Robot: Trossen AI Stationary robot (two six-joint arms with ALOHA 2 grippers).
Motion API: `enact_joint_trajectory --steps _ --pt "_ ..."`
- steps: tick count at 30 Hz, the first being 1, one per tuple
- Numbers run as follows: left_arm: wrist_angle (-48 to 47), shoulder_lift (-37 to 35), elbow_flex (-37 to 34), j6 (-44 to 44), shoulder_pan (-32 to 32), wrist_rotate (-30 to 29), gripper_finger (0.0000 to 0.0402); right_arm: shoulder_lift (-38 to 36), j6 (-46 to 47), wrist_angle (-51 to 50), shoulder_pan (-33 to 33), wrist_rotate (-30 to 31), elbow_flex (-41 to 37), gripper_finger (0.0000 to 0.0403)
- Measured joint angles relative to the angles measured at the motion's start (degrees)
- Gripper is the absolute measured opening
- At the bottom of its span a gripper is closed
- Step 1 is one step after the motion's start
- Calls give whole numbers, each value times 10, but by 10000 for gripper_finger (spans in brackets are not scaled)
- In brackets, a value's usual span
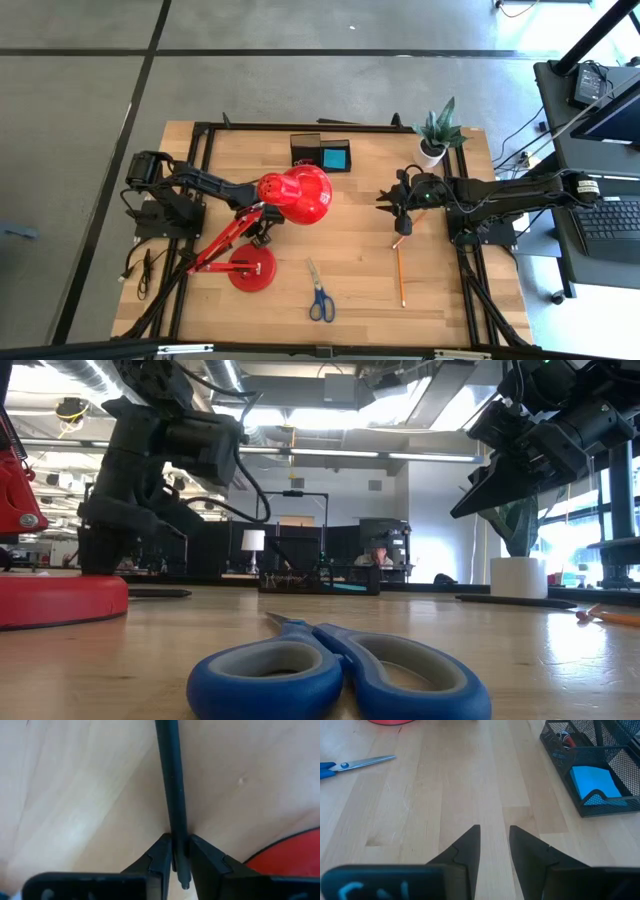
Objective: Pick and place office supplies into organizer
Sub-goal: Put the left pen into the desk organizer
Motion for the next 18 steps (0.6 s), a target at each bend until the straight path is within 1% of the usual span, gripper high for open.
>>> enact_joint_trajectory --steps 5,8,11,13,16,18 --pt "-1 3 16 51 0 -20 57 0 0 0 0 0 0 108" --pt "8 5 33 80 1 -52 56 0 -11 0 0 1 0 108" --pt "49 7 53 87 3 -96 49 0 -12 0 0 1 0 108" --pt "63 5 58 93 5 -103 39 0 -12 1 0 1 0 108" --pt "94 6 60 115 6 -84 24 0 -12 1 0 1 0 108" --pt "111 5 61 122 9 -83 21 0 -11 0 0 1 0 108"
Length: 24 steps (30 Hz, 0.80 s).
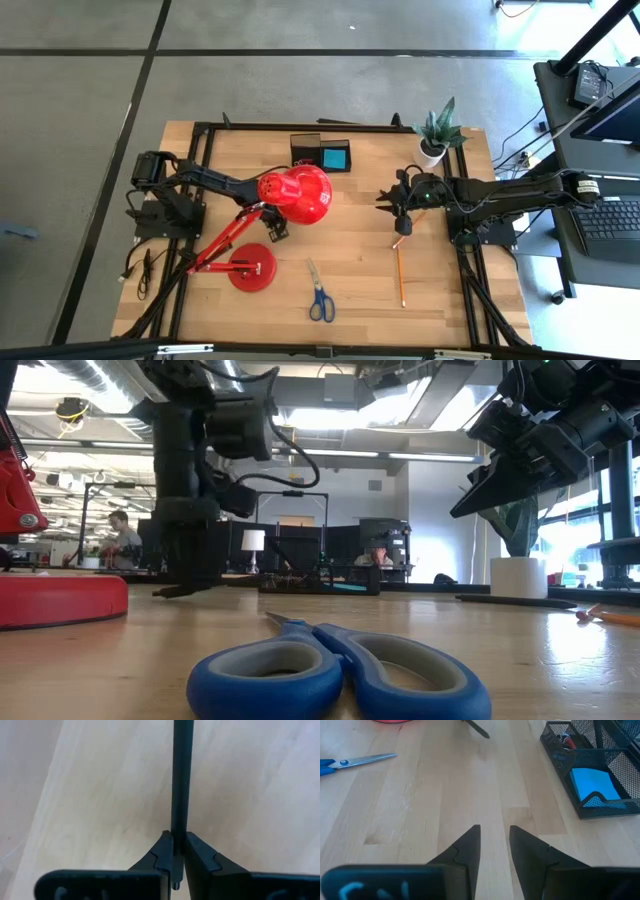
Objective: Pick and place office supplies into organizer
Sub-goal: Put the left pen into the desk organizer
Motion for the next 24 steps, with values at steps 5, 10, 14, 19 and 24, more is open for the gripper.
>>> enact_joint_trajectory --steps 5,10,14,19,24 --pt "11 0 0 3 -1 7 25 0 0 0 0 0 0 108" --pt "9 -1 0 2 0 5 23 0 0 0 0 0 0 108" --pt "32 -1 0 2 -1 6 23 0 0 1 0 0 0 108" --pt "94 -2 0 24 -1 -2 23 0 0 1 0 0 0 108" --pt "170 -2 0 70 4 -27 23 0 0 1 0 0 0 108"
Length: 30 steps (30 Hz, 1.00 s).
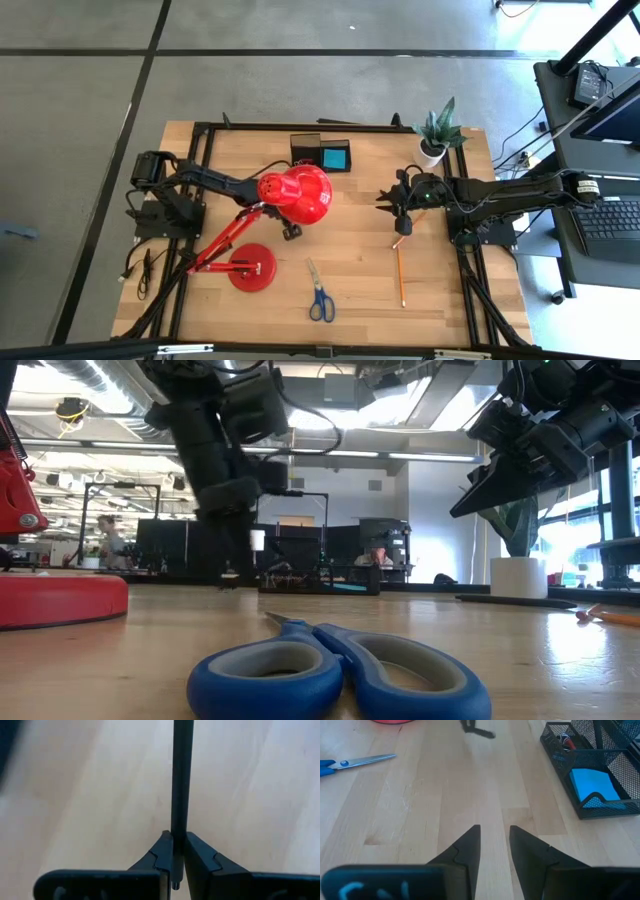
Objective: Pick and place office supplies into organizer
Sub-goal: Put the left pen into the desk organizer
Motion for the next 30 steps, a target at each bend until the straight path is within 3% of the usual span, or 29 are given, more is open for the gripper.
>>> enact_joint_trajectory --steps 18,25,30 --pt "12 -1 89 282 8 -425 23 0 2 0 0 0 0 108" --pt "12 -1 89 389 44 -523 23 0 5 8 0 0 0 108" --pt "12 -1 89 463 82 -539 23 0 16 17 0 0 0 108"
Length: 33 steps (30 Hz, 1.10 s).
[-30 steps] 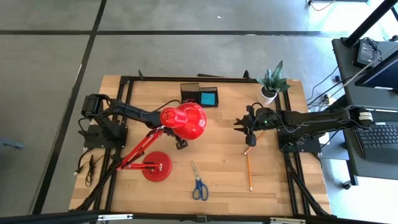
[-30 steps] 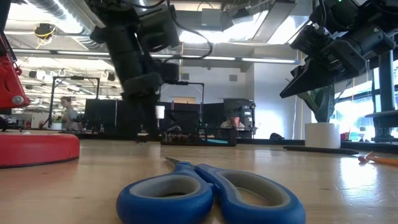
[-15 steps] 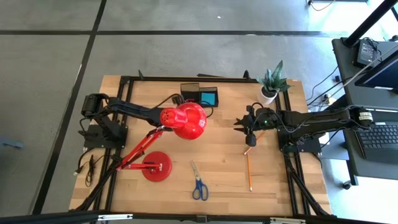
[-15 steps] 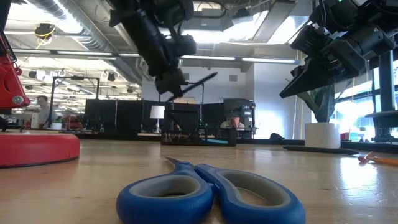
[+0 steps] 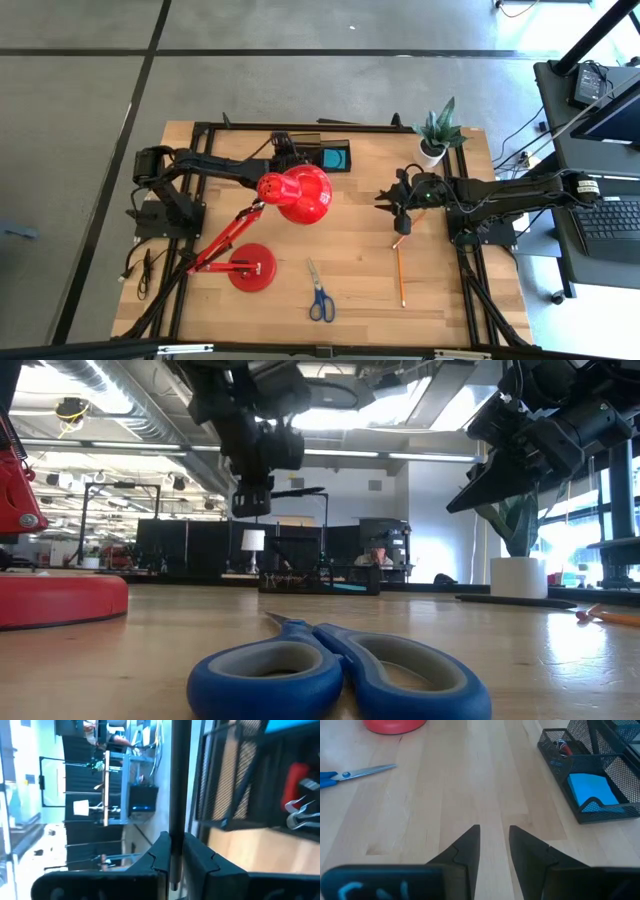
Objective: Pick and place office supplies into organizer
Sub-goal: Put the left pen into the desk organizer
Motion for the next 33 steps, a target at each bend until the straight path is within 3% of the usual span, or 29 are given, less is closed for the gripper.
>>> enact_joint_trajectory --steps 7,16,20,33 --pt "22 0 0 111 38 -15 23 0 9 0 0 26 0 108" --pt "134 51 1 363 53 -83 23 0 16 -1 0 39 0 108" --pt "168 83 0 455 53 -142 23 0 15 -2 0 40 0 108" --pt "194 107 0 495 56 -130 23 0 14 -6 -1 40 0 108"
